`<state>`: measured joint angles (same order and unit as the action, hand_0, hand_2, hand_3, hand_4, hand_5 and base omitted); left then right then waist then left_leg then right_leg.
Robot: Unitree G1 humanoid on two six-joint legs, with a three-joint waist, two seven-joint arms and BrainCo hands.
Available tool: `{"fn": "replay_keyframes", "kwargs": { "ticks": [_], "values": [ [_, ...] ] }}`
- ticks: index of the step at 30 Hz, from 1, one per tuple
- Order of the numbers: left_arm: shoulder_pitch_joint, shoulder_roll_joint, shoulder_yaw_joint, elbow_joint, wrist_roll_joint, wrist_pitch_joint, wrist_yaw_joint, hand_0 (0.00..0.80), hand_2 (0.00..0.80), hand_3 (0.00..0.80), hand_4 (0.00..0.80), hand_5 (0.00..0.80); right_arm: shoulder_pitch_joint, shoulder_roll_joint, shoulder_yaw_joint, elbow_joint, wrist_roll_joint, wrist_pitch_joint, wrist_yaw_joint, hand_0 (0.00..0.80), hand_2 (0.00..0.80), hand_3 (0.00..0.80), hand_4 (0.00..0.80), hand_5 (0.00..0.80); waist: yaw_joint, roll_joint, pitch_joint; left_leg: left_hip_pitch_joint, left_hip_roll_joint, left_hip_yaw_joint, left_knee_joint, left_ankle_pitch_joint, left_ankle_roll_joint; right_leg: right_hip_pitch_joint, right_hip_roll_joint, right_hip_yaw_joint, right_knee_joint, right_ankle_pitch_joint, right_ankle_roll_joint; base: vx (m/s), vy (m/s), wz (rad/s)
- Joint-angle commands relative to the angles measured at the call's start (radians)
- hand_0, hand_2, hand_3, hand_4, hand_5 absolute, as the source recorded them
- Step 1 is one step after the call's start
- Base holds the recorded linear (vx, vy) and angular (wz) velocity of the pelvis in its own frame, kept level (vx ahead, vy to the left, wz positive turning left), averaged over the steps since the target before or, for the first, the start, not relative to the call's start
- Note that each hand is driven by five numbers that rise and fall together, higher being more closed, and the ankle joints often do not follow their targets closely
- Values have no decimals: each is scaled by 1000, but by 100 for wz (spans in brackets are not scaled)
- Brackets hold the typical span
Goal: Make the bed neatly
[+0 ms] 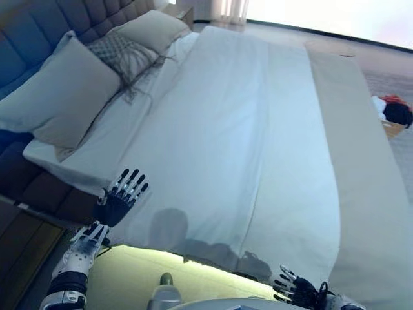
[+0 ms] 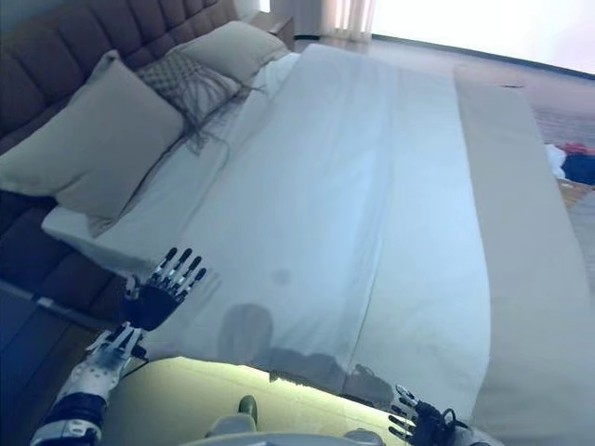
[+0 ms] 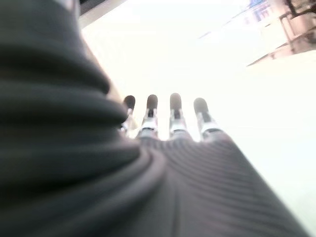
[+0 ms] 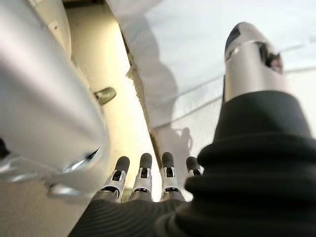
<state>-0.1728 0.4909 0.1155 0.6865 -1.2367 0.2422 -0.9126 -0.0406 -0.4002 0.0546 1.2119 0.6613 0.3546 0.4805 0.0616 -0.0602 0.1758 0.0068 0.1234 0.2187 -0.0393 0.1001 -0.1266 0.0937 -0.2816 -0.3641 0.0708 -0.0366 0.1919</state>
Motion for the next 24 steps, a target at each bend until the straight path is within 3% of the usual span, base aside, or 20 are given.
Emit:
{"fn": "replay_keyframes", "kwargs": {
  "ticks": [1,8,15,24],
  "values": [
    [-182,35,-3,14,-126,-82,25,0,0,0,0,0,-94,-53,33,-22,63,-23,-11,0,0,0,0,0,-6,13,127,-85,64,-18,292,-204,11,-168,-40,64,118,51,24,-271,-14,-7],
    [-349,86,-35,91,-247,-152,130,0,0,0,0,0,-175,-85,51,-6,71,-32,-5,0,0,0,0,0,-40,-12,234,-305,107,-44,512,-258,15,-397,-71,129,316,40,6,-136,31,-18],
    [-420,110,-46,169,-388,-241,212,0,0,0,0,0,-253,-167,68,-32,86,-29,0,0,0,0,0,0,-66,-15,274,-466,120,-77,638,-299,15,-588,-81,189,472,-5,-4,-93,126,-6],
    [-481,147,-34,272,-523,-315,320,0,0,0,0,0,-321,-222,122,-45,144,-41,31,0,0,0,0,0,-53,-52,300,-648,148,-131,745,-329,-9,-752,-73,202,595,-46,-15,-80,53,-1]
  ]
}}
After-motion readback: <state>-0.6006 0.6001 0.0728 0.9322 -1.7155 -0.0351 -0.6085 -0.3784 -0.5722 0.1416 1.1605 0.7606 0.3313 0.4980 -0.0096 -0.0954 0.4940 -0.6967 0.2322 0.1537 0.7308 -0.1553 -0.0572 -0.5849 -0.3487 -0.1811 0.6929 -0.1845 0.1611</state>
